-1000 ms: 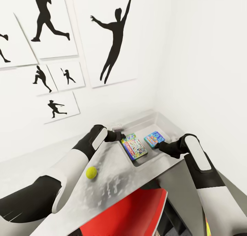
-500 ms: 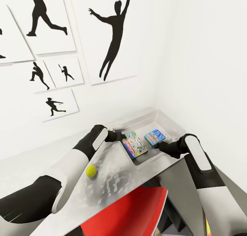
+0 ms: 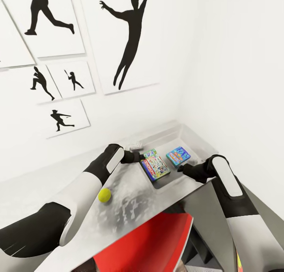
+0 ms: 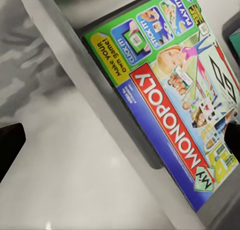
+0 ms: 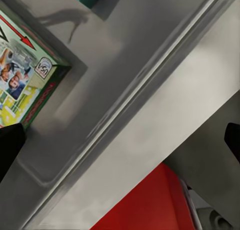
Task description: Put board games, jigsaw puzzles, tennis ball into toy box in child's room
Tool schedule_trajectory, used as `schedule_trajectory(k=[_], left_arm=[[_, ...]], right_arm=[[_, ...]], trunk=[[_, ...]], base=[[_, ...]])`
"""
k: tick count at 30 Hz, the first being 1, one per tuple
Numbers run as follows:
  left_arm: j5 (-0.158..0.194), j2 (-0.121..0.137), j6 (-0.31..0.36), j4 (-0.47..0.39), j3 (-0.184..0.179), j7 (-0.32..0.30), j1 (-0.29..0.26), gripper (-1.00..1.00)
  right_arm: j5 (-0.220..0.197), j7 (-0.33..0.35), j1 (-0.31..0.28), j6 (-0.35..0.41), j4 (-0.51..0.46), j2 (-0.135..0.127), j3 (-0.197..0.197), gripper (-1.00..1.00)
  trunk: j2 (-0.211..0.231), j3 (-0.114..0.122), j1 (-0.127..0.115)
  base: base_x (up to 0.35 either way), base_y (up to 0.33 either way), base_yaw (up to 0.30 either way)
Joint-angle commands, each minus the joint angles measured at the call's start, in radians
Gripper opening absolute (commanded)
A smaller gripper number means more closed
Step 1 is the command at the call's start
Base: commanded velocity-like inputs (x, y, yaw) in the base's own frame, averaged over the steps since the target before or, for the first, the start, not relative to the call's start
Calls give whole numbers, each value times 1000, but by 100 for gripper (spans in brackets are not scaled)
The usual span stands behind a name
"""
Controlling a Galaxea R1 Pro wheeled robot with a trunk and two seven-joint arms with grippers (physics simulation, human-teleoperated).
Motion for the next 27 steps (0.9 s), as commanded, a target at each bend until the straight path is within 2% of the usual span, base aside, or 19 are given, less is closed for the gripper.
schedule_trajectory(k=[1,10,16,23,24,25,26,27], left_arm=[[11,0,3,-1,-2,10,-1,100],[11,0,4,-3,-2,10,-1,100],[11,0,4,-3,-2,10,-1,100],[11,0,4,-4,-2,9,-1,100],[10,0,5,-5,-2,10,-1,-100],[10,0,6,-5,-2,10,-1,-100],[10,0,7,-6,-2,10,-1,-100],[10,0,8,-6,-2,10,-1,-100]], right_arm=[[-8,-10,-1,6,-1,-1,2,100],[-9,-9,0,6,10,0,3,100],[-9,-9,-2,3,69,1,3,100],[-10,-8,-2,1,71,0,3,100],[-10,-8,-2,1,71,1,3,100],[-10,-8,-2,1,71,1,3,100],[-9,-8,-2,0,70,1,3,-100],[-10,-8,-2,0,70,1,4,-100]], trunk=[[-2,-3,1],[-2,-17,1],[-2,-19,1],[-2,-19,1],[-2,-19,1],[-2,-19,1],[-2,-19,1],[-2,-19,1]], base=[[0,0,0],[0,0,0],[0,0,0],[0,0,0],[0,0,0],[0,0,0],[0,0,0],[0,0,0]])
